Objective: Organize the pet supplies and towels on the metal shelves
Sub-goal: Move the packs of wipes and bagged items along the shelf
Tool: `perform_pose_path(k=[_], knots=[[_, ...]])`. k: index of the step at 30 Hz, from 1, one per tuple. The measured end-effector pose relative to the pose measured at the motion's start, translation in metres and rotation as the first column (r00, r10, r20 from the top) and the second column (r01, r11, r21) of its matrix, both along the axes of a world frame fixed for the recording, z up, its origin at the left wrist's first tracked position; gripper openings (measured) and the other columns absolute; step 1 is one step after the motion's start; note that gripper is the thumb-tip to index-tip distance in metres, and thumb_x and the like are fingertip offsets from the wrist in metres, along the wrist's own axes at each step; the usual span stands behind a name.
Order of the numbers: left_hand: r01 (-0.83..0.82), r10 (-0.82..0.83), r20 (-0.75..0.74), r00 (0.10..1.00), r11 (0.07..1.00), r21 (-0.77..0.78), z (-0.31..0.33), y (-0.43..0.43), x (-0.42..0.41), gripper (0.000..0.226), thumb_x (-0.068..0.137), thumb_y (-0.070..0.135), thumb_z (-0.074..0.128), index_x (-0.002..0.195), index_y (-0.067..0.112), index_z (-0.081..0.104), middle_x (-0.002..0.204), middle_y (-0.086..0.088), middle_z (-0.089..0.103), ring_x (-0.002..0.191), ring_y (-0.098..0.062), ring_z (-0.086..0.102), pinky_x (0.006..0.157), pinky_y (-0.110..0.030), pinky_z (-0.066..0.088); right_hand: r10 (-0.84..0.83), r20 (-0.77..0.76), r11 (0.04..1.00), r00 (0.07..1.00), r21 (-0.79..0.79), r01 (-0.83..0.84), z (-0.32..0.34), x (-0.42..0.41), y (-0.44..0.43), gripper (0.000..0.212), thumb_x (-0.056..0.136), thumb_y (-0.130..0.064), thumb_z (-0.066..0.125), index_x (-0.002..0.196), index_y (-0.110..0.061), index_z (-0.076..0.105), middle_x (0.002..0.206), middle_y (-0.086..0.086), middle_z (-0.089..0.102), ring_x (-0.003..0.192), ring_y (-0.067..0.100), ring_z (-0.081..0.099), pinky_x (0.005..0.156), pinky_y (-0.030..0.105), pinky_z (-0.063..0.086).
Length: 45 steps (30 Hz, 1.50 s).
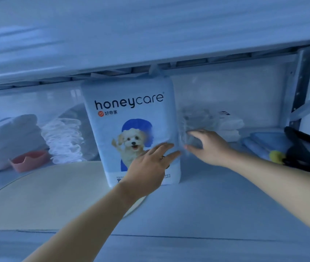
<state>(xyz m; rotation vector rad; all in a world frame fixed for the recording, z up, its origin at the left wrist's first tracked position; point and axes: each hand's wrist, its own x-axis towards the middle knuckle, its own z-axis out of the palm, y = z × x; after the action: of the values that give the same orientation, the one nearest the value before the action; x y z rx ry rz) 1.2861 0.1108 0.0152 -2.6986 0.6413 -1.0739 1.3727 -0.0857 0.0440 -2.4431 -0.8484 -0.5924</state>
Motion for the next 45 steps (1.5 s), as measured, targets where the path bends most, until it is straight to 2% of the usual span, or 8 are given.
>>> perform_pose_path(k=[5, 10, 14, 23, 28, 35, 40, 45], knots=[[-0.008, 0.007, -0.004, 1.000, 0.985, -0.172, 0.004, 0.063, -0.027, 0.054, 0.073, 0.003, 0.067, 0.121, 0.026, 0.059, 0.127, 0.001, 0.055, 0.106, -0.024, 0.060, 0.071, -0.036, 0.057, 0.028, -0.121, 0.996, 0.992, 0.093, -0.017, -0.009, -0.028, 0.026, 0.067, 0.085, -0.045, 0.060, 0.142, -0.021, 0.034, 0.145, -0.003, 0.039, 0.130, 0.012, 0.039, 0.104, 0.028, 0.036], [-0.080, 0.087, 0.010, 0.996, 0.951, -0.298, 0.009, 0.107, -0.040, 0.037, 0.082, 0.011, 0.064, 0.116, 0.025, 0.062, 0.126, 0.003, 0.053, 0.102, -0.022, 0.060, 0.058, -0.028, 0.050, 0.019, -0.123, 0.976, 0.992, 0.218, 0.008, -0.021, -0.033, 0.050, 0.066, 0.082, -0.040, 0.066, 0.138, -0.018, 0.038, 0.136, -0.001, 0.046, 0.122, 0.015, 0.045, 0.096, 0.031, 0.043], [-0.120, 0.137, 0.014, 0.990, 0.908, -0.402, -0.003, 0.116, -0.037, 0.035, 0.084, 0.020, 0.065, 0.118, 0.023, 0.060, 0.133, 0.004, 0.046, 0.111, -0.021, 0.054, 0.068, -0.023, 0.043, -0.016, -0.119, 0.968, 0.993, 0.245, 0.045, -0.033, -0.031, 0.059, 0.078, 0.079, -0.044, 0.068, 0.142, -0.017, 0.031, 0.143, 0.000, 0.040, 0.127, 0.017, 0.042, 0.102, 0.038, 0.042], [-0.129, 0.062, -0.120, 0.991, 0.702, -0.700, -0.032, 0.113, -0.015, 0.097, 0.075, 0.014, 0.076, 0.147, 0.024, 0.011, 0.153, -0.009, 0.011, 0.124, -0.030, 0.041, 0.079, -0.025, 0.040, -0.031, -0.073, 0.940, 0.997, 0.338, 0.054, -0.050, -0.017, 0.068, 0.090, 0.074, -0.037, 0.076, 0.146, -0.020, 0.024, 0.143, -0.001, 0.041, 0.131, 0.014, 0.039, 0.103, 0.034, 0.040], [-0.053, 0.049, -0.026, 0.998, 0.709, -0.703, -0.040, 0.107, 0.003, 0.107, 0.073, 0.014, 0.078, 0.143, 0.044, 0.003, 0.153, -0.004, 0.014, 0.124, -0.030, 0.043, 0.073, -0.030, 0.048, -0.017, -0.129, 0.904, 0.992, 0.421, 0.070, -0.057, -0.005, 0.075, 0.099, 0.068, -0.037, 0.080, 0.146, -0.026, 0.021, 0.143, -0.005, 0.043, 0.129, 0.014, 0.043, 0.102, 0.041, 0.043], [0.023, 0.021, 0.060, 0.998, 0.765, -0.643, -0.040, 0.100, 0.030, 0.105, 0.073, 0.011, 0.077, 0.144, 0.042, 0.007, 0.142, 0.000, 0.036, 0.115, -0.026, 0.050, 0.081, -0.035, 0.049, -0.051, -0.061, 0.865, 0.997, 0.496, 0.074, -0.055, 0.012, 0.075, 0.082, 0.070, -0.019, 0.081, 0.139, -0.027, 0.037, 0.125, -0.011, 0.059, 0.108, 0.011, 0.058, 0.077, 0.019, 0.044], [0.043, 0.010, 0.081, 0.997, 0.780, -0.625, -0.029, 0.094, 0.064, 0.109, 0.073, 0.010, 0.076, 0.143, 0.045, 0.000, 0.147, 0.003, 0.031, 0.109, -0.026, 0.052, 0.081, -0.036, 0.049, -0.042, -0.018, 0.865, 0.999, 0.500, 0.045, -0.050, 0.037, 0.069, 0.073, 0.072, -0.015, 0.079, 0.135, -0.025, 0.042, 0.119, -0.012, 0.060, 0.094, 0.009, 0.056, 0.073, 0.018, 0.040], [0.070, -0.022, 0.082, 0.996, 0.769, -0.636, -0.024, 0.093, 0.105, 0.108, 0.073, 0.004, 0.075, 0.145, 0.042, 0.004, 0.150, 0.004, 0.026, 0.118, -0.027, 0.049, 0.088, -0.036, 0.049, -0.046, -0.017, 0.869, 0.999, 0.493, 0.048, -0.048, 0.075, 0.070, 0.077, 0.072, -0.015, 0.079, 0.138, -0.020, 0.039, 0.126, -0.006, 0.058, 0.111, 0.014, 0.057, 0.085, 0.024, 0.047]])
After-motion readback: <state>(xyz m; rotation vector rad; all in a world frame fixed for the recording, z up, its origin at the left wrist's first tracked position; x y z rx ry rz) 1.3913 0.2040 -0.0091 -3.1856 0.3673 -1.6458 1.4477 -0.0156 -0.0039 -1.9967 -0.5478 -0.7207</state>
